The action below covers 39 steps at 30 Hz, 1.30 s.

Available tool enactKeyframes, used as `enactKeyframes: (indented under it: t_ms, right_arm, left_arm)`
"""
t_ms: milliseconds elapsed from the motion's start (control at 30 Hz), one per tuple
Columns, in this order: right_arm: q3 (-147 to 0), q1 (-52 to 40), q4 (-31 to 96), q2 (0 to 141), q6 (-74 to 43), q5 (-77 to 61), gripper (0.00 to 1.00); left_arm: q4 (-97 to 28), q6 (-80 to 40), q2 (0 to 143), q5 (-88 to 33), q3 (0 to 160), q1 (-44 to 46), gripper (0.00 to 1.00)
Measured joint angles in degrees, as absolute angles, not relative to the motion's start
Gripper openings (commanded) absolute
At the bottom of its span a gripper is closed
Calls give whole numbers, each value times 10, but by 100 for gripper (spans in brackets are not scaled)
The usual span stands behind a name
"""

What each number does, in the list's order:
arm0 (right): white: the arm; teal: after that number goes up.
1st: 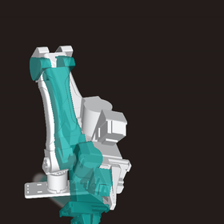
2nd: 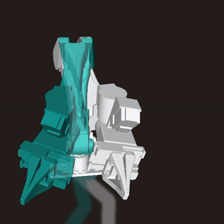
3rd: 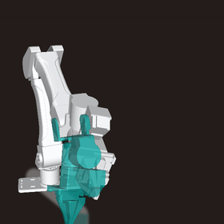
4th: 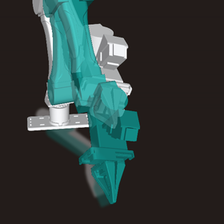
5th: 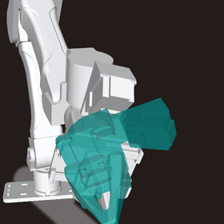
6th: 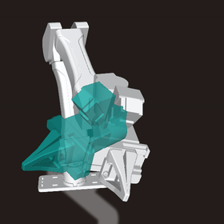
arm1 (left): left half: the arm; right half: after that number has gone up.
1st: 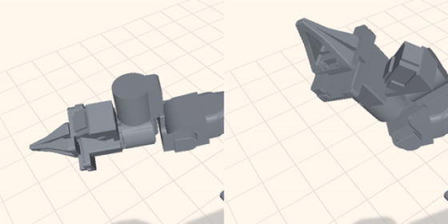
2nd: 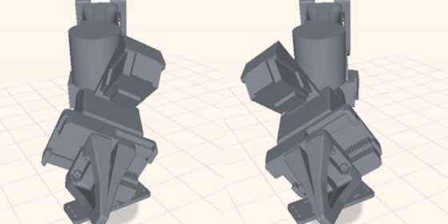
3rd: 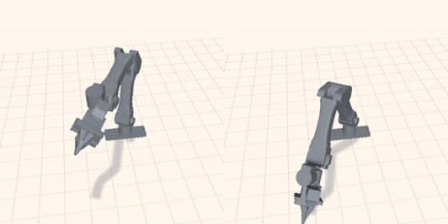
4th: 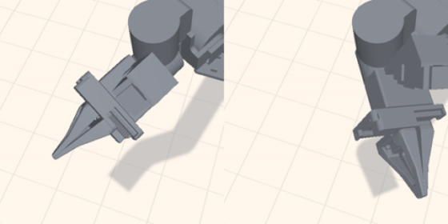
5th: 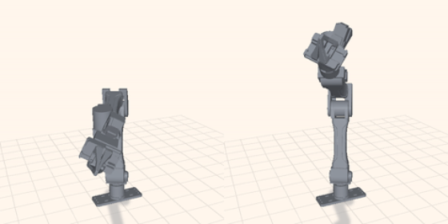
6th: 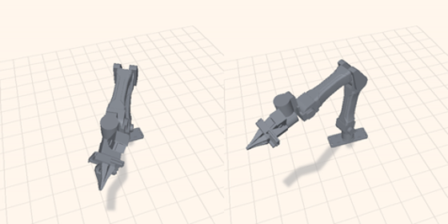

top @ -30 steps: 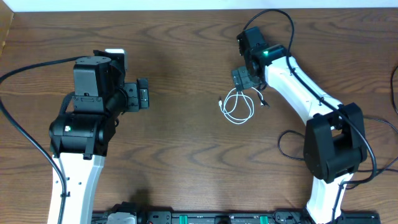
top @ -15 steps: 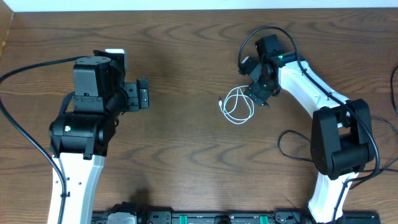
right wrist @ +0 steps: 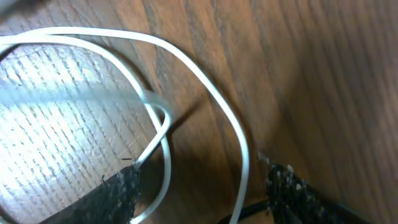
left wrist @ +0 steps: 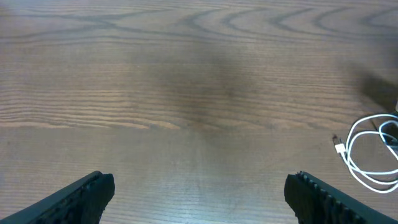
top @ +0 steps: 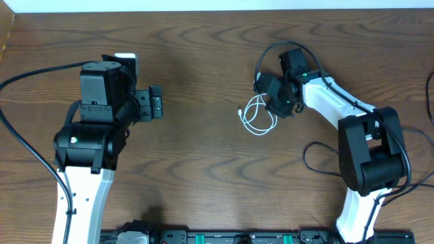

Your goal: Untangle cables

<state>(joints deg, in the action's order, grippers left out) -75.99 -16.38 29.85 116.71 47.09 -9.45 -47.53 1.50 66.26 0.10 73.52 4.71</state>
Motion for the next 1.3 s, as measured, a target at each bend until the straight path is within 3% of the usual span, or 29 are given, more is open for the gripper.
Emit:
enactKeyframes:
  t_ms: [167, 233, 467, 700, 1033, 1300]
  right_arm:
    - [-743, -163, 267, 1164, 482, -110, 50]
    - [-730, -163, 249, 1161, 484, -121, 34]
    - [-705, -164, 227, 1154, 470, -157, 1]
    - [-703, -166, 223, 1153, 435, -139, 1]
    - [-687, -167, 245, 1100, 355, 165, 1]
    - [-687, -169, 248, 945, 349, 101, 2]
  left_arm:
    - [-475, 15, 663, 1, 735, 47, 92]
    - [-475, 15, 663, 1, 735, 47, 92]
    - [-475, 15, 663, 1, 735, 47, 93]
    - [-475, 15, 663, 1, 735, 47, 92]
    - [-475, 15, 663, 1, 735, 47, 92]
    - [-475, 15, 663, 1, 735, 47, 92]
